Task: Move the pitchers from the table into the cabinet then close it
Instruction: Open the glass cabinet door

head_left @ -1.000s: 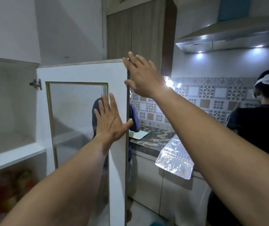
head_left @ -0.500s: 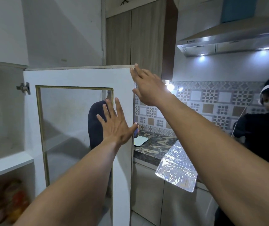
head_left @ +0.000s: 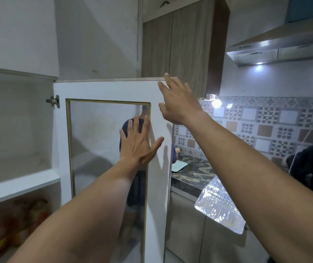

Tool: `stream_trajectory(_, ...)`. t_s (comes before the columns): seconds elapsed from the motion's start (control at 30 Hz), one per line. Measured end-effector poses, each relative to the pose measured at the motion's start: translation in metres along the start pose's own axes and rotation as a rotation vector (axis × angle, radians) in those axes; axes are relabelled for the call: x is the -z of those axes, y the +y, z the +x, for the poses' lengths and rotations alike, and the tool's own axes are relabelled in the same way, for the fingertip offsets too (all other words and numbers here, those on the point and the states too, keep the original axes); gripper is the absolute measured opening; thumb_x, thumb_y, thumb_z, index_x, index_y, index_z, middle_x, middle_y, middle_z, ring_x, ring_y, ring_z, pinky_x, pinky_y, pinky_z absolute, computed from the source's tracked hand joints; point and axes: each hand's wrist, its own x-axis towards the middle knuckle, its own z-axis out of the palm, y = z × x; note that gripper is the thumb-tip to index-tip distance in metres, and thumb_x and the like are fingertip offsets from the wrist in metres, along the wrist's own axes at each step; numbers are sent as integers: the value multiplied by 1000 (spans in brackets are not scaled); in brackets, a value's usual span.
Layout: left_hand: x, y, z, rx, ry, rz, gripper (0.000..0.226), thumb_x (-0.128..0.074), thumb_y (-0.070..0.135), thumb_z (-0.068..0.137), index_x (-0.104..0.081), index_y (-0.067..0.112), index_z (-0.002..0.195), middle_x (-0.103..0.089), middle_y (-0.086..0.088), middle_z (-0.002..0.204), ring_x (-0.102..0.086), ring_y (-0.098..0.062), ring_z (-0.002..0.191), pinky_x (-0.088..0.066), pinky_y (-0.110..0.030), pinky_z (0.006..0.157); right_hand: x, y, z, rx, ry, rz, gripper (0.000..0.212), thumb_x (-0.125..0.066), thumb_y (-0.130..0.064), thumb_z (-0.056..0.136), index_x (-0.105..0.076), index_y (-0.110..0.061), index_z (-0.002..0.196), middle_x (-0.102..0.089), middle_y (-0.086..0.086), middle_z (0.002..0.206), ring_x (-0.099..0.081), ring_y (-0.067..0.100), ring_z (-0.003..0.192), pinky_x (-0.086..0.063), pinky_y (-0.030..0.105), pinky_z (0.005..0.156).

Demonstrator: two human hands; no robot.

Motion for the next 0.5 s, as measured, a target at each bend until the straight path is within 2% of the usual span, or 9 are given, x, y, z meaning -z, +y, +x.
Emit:
stream_trajectory(0.17,22,-46,-1,36,18,118,80,-16,69,93,11,26,155,11,-12,164,5,-34,151,-5,-61,118,-6,-40,11,52,23,97,65,-49,-24,95,-28,-13,155,-18,15,167,-15,32,153,-17,55,122)
stream_trajectory(0.3,52,-96,-14,109,11,227,76,-20,62,96,12,26,155,12,-11,164,7,-33,151,-5,-60,119,-21,-85,20,89,4,171,63,-49,-30,98,-28,-16,156,-20,12,167,-18,33,153,-17,56,121)
stream_trajectory(0.5,106,-181,-57,246,24,409,75,-32,55,97,-2,22,156,-1,-16,164,-4,-36,151,-10,-60,118,-47,-178,35,208,-74,363,67,-46,-37,99,-20,-17,158,-14,13,167,-13,33,154,-15,58,120)
